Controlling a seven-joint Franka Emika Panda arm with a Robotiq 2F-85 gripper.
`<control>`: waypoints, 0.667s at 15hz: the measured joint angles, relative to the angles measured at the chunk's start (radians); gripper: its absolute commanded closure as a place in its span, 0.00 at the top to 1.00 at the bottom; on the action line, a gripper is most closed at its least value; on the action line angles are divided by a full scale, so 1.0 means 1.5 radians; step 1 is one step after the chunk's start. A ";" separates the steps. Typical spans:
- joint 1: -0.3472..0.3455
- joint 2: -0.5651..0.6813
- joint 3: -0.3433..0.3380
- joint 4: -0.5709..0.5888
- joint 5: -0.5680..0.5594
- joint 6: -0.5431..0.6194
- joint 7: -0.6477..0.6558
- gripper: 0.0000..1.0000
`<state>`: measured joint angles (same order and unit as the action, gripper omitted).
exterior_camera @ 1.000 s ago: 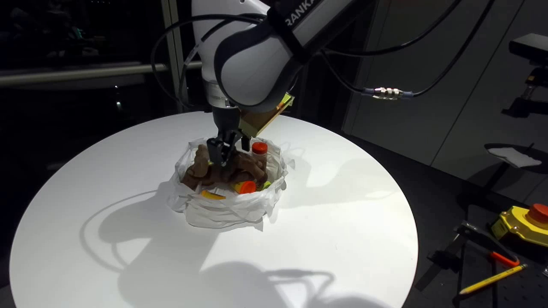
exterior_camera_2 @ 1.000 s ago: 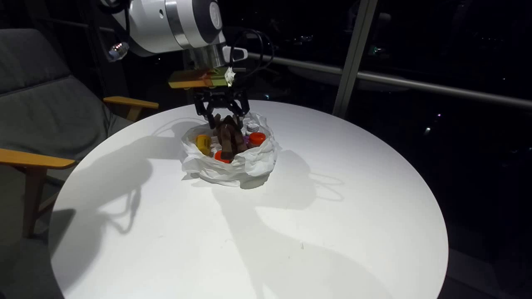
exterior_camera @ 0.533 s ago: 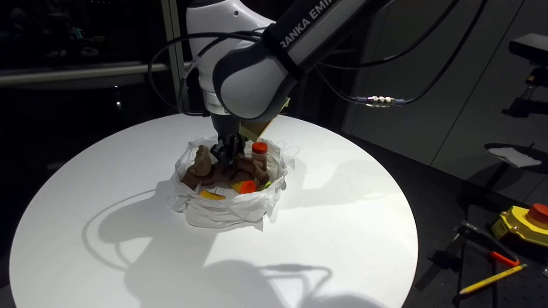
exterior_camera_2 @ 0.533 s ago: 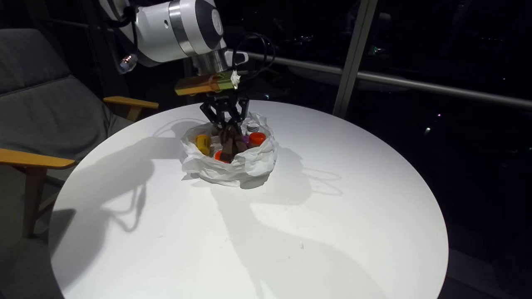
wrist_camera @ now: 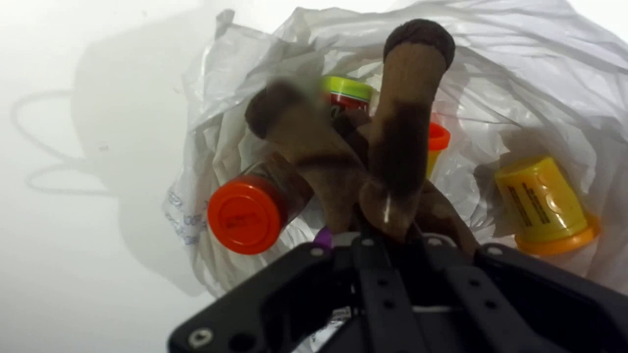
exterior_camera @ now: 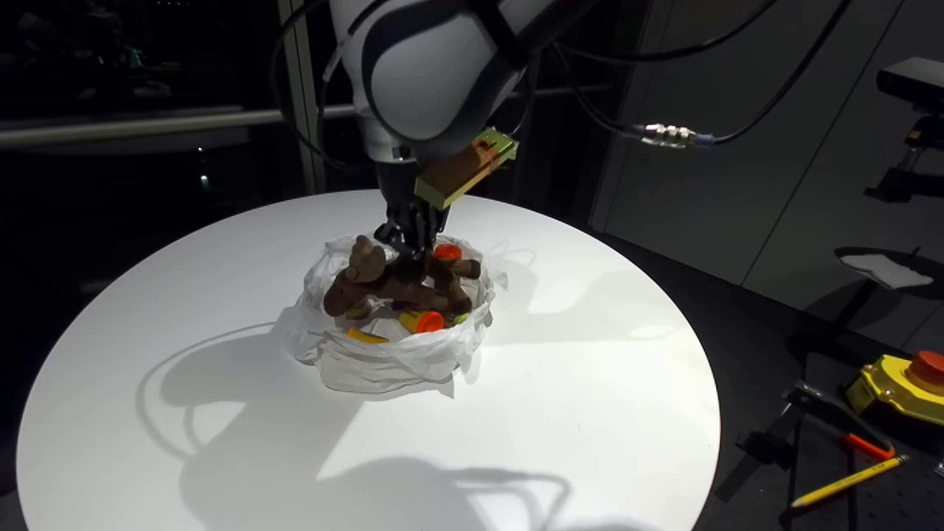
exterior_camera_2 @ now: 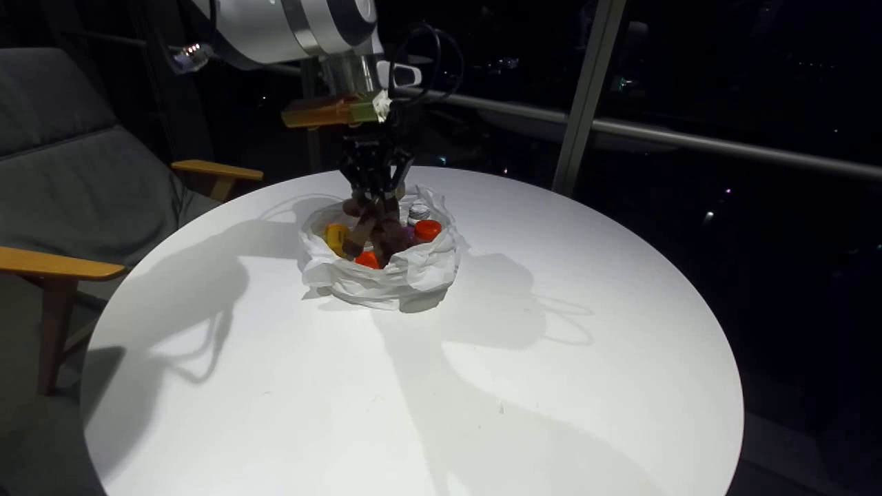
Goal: Remove the contents from the white plastic and put them on the table
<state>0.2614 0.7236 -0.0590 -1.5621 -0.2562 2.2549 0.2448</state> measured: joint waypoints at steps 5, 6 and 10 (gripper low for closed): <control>-0.035 -0.164 0.000 -0.127 0.080 -0.006 0.064 0.08; -0.042 -0.198 0.000 -0.160 0.093 -0.005 0.078 0.08; -0.086 -0.326 -0.003 -0.304 0.150 0.011 0.122 0.07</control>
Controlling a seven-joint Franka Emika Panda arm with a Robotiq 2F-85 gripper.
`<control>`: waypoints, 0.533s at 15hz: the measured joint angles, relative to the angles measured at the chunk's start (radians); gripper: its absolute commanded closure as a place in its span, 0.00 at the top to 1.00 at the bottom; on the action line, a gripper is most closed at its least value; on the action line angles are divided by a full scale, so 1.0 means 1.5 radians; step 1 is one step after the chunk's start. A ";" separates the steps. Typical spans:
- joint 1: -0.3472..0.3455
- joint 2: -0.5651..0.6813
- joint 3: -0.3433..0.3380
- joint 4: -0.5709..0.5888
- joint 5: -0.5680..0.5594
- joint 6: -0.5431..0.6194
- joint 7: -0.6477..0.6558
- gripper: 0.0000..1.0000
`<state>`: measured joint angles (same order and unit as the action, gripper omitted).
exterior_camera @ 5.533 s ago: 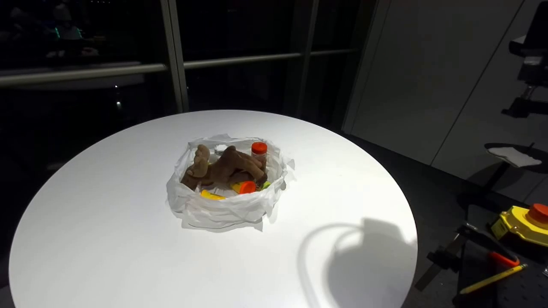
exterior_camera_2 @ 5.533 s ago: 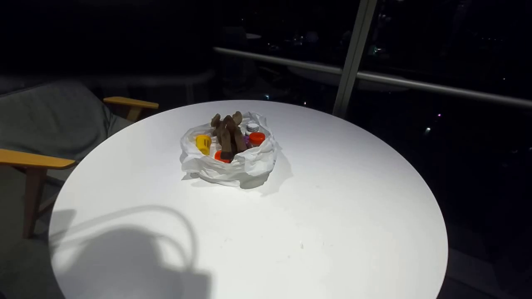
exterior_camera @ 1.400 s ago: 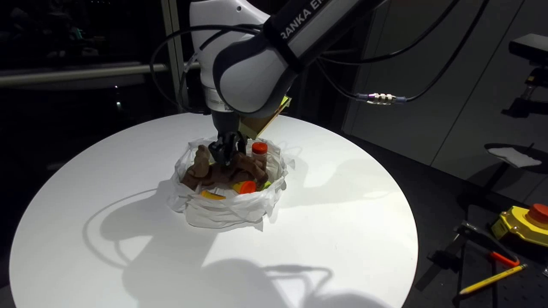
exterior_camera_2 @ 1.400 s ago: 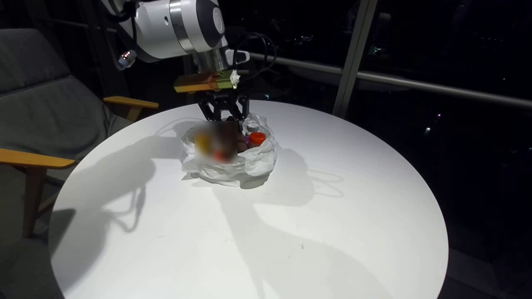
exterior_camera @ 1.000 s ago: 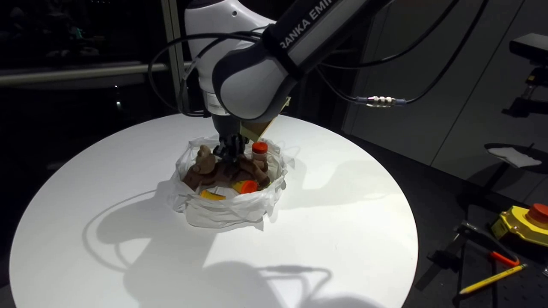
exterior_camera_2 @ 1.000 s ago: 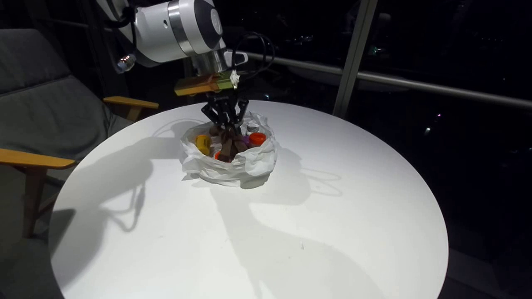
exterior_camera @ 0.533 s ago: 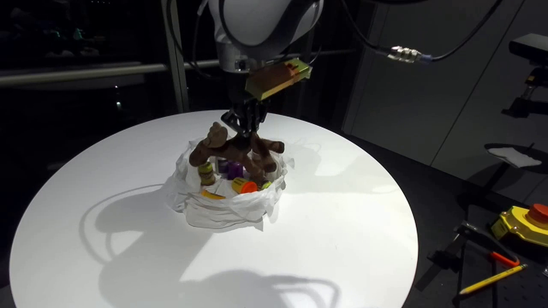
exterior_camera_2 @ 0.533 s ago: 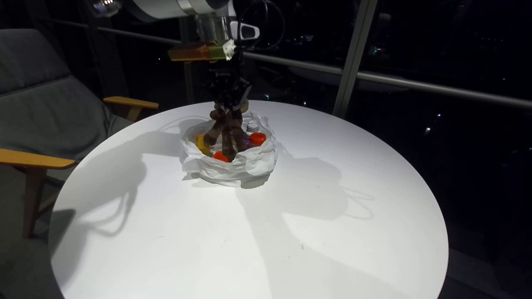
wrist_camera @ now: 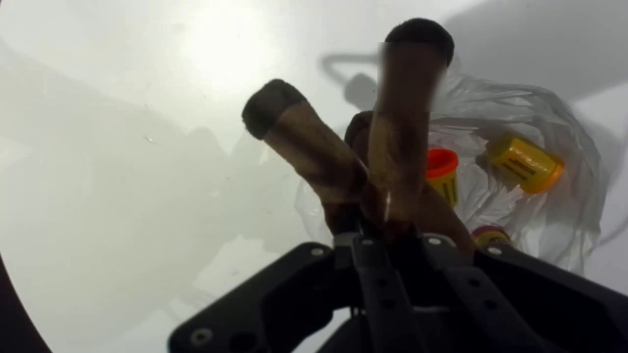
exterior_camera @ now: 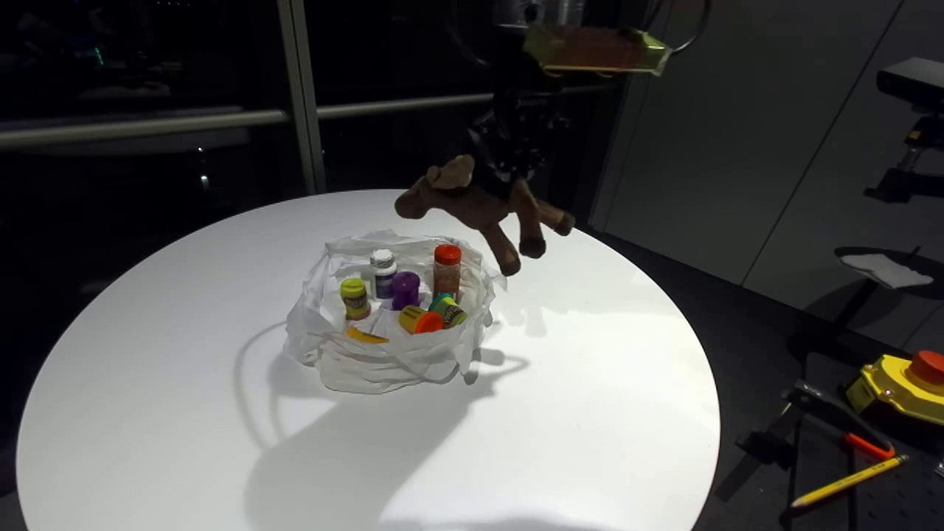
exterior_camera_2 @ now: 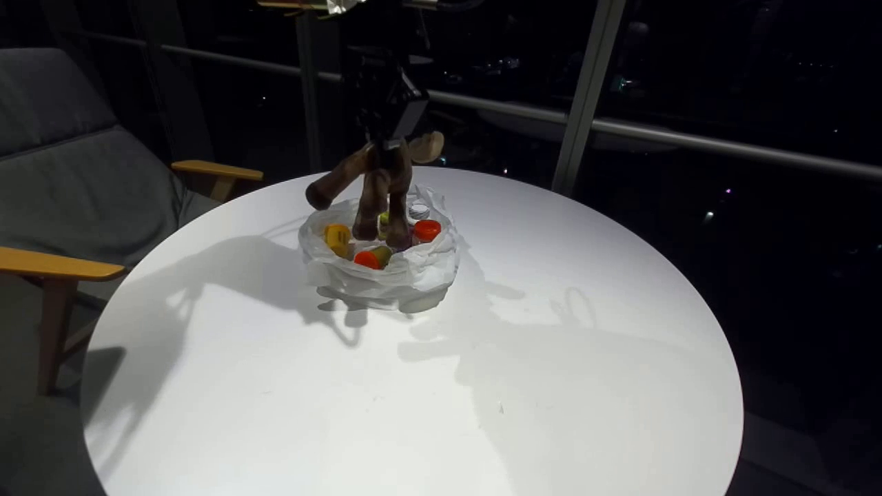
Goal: Remove the contents from the white plastic and put them on the table
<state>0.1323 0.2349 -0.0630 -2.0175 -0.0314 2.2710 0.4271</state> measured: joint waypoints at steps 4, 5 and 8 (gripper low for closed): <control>-0.058 -0.094 -0.010 -0.136 0.049 0.043 0.023 0.07; -0.072 -0.105 -0.015 -0.160 0.056 0.056 0.025 0.07; -0.111 -0.099 -0.031 -0.202 0.074 0.084 0.026 0.08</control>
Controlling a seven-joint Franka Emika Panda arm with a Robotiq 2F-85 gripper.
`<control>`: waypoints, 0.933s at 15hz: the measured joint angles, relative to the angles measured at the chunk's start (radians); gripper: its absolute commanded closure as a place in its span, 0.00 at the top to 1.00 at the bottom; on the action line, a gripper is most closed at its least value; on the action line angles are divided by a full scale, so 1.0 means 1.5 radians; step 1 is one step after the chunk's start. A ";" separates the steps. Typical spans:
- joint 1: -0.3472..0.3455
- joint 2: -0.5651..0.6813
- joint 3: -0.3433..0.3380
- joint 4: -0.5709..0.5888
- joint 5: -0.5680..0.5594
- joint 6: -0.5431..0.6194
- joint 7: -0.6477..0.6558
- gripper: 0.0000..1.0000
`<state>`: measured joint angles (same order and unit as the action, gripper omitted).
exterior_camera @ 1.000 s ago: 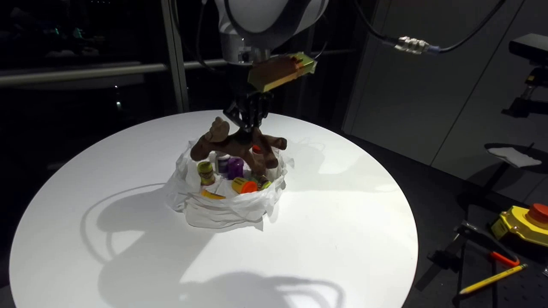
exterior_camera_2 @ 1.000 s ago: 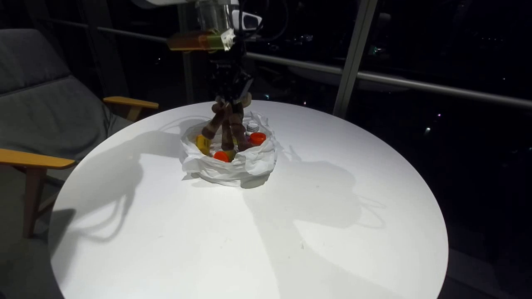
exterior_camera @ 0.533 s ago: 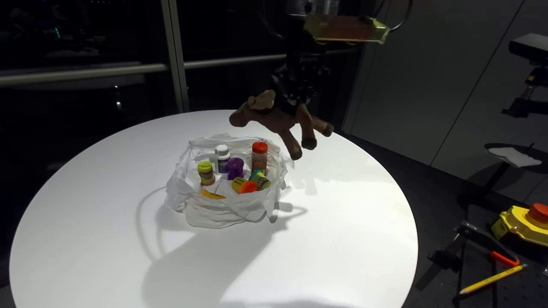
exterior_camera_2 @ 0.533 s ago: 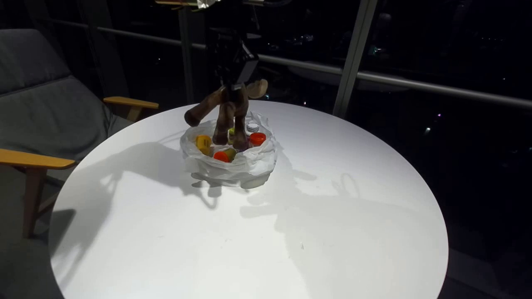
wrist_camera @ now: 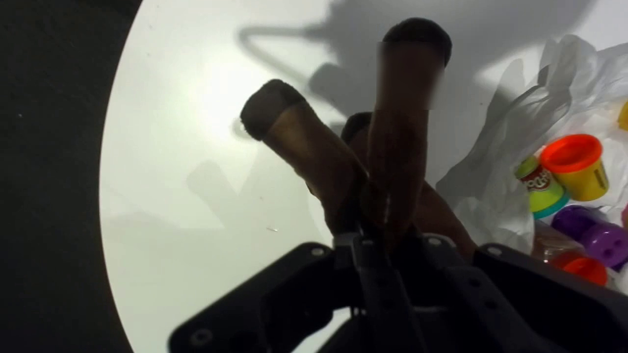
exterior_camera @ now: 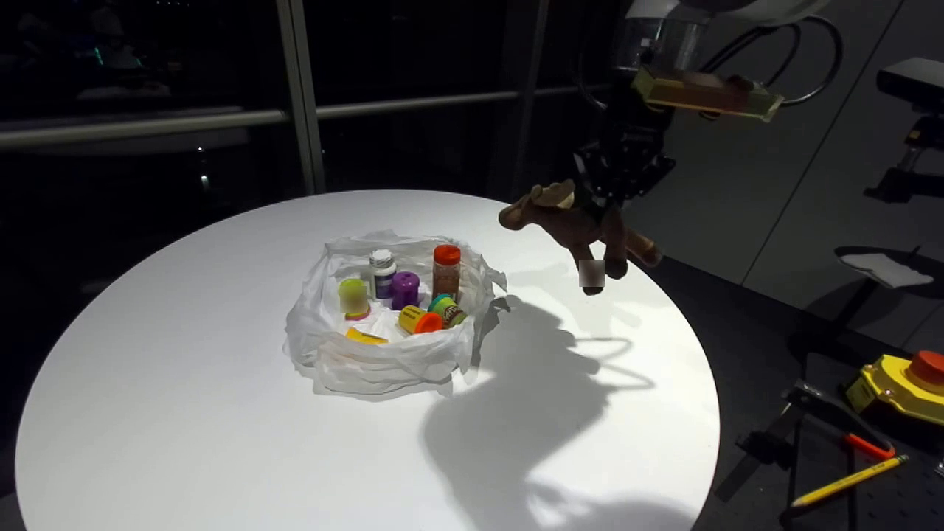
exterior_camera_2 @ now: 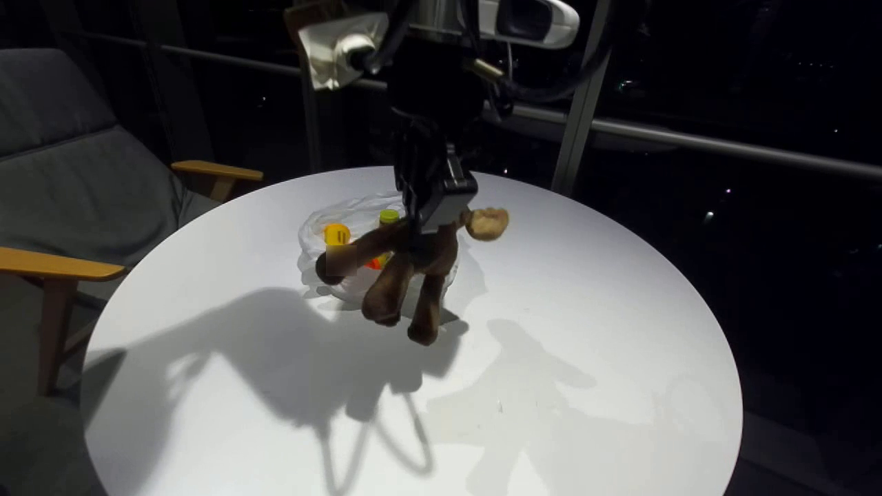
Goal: Remove the contents from the white plastic and put them on the table
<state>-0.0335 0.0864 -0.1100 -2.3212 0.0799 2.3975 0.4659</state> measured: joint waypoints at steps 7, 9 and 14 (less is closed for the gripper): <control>-0.044 0.119 -0.023 0.034 0.035 0.015 0.004 0.51; -0.045 0.145 -0.023 0.052 0.045 0.014 0.004 0.67; -0.043 0.154 -0.021 0.077 0.058 0.006 0.003 1.00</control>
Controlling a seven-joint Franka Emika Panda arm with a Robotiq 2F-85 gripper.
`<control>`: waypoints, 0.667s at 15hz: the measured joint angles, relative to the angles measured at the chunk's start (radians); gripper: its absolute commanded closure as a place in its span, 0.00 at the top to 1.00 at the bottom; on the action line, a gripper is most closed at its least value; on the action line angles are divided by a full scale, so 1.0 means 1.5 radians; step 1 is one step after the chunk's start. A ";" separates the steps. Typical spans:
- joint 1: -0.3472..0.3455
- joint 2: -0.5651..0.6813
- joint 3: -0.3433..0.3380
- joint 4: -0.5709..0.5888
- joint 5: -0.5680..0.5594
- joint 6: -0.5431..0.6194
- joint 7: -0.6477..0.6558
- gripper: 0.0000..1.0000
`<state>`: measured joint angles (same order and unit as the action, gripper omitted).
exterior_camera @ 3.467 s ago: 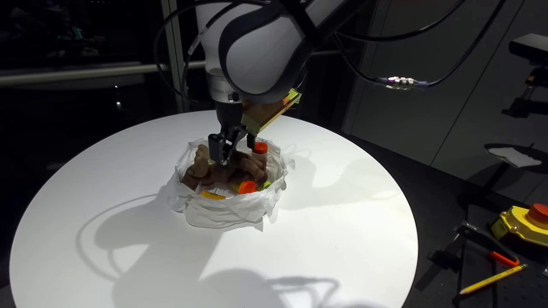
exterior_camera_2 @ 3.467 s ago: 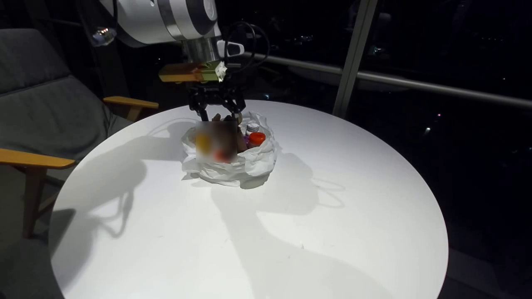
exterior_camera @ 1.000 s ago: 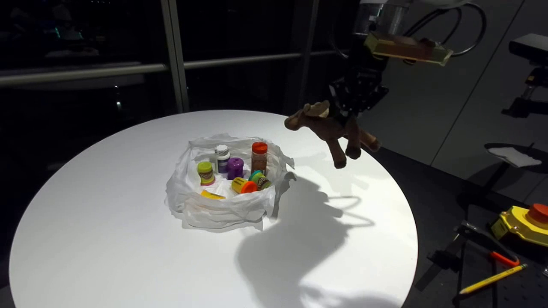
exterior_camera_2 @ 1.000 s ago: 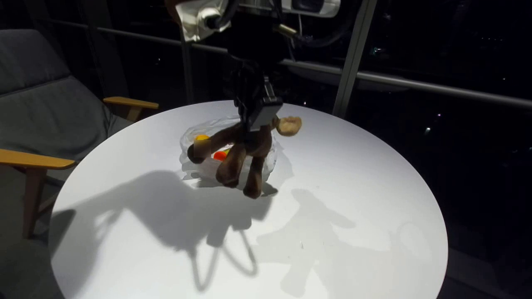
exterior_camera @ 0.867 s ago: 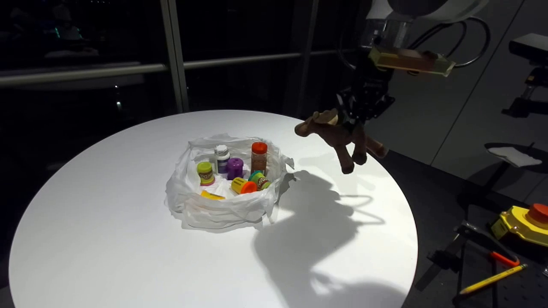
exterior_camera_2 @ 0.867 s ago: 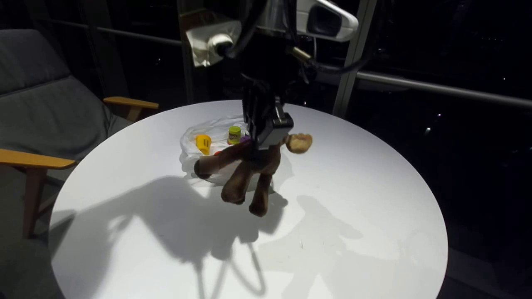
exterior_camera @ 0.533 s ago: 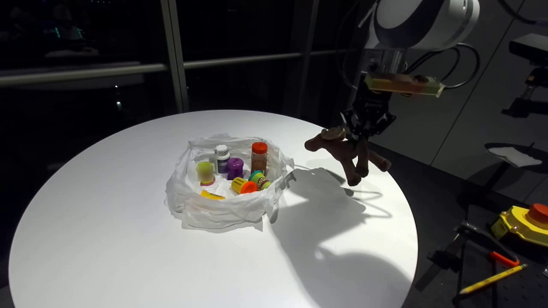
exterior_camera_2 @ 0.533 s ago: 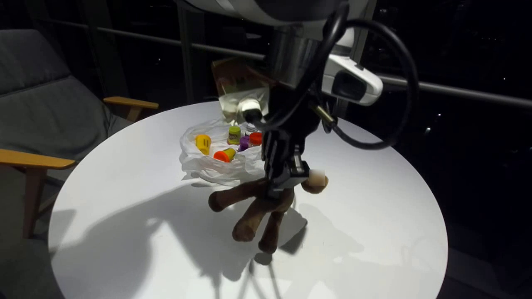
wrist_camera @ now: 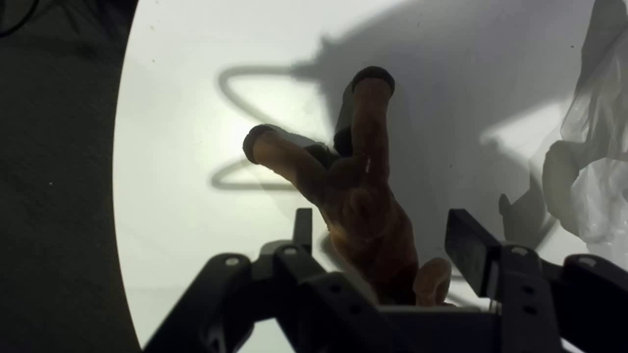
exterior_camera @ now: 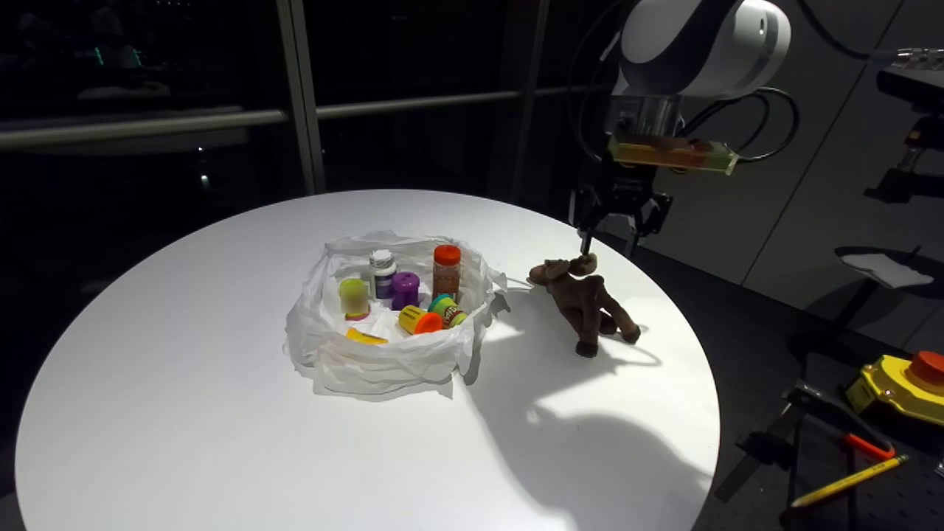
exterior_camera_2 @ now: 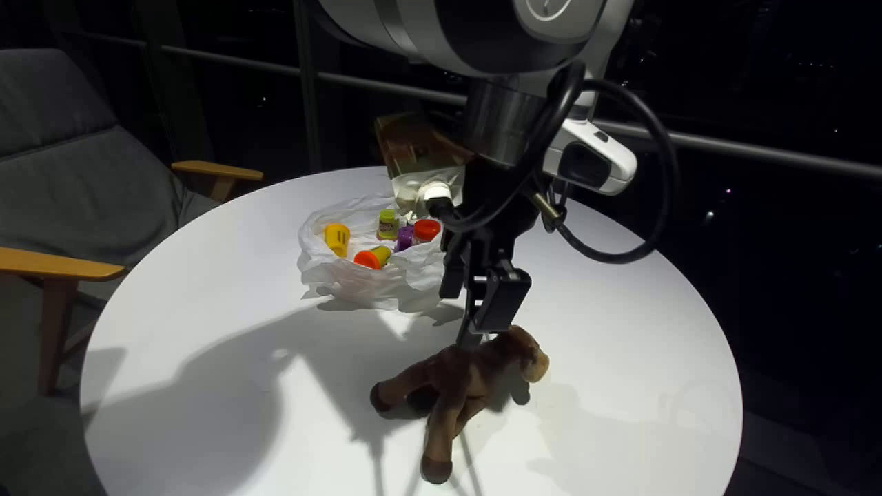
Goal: Remove the contents from the white plastic and put them on the table
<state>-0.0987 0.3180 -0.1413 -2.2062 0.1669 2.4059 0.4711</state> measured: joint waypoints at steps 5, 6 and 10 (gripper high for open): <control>0.017 -0.021 0.001 0.004 -0.030 -0.084 0.000 1.00; 0.024 -0.033 0.001 0.004 -0.044 -0.119 0.000 1.00; 0.055 -0.111 0.025 -0.001 -0.065 -0.206 -0.003 1.00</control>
<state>-0.0163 0.1520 -0.1035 -2.2084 0.0694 2.0966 0.4664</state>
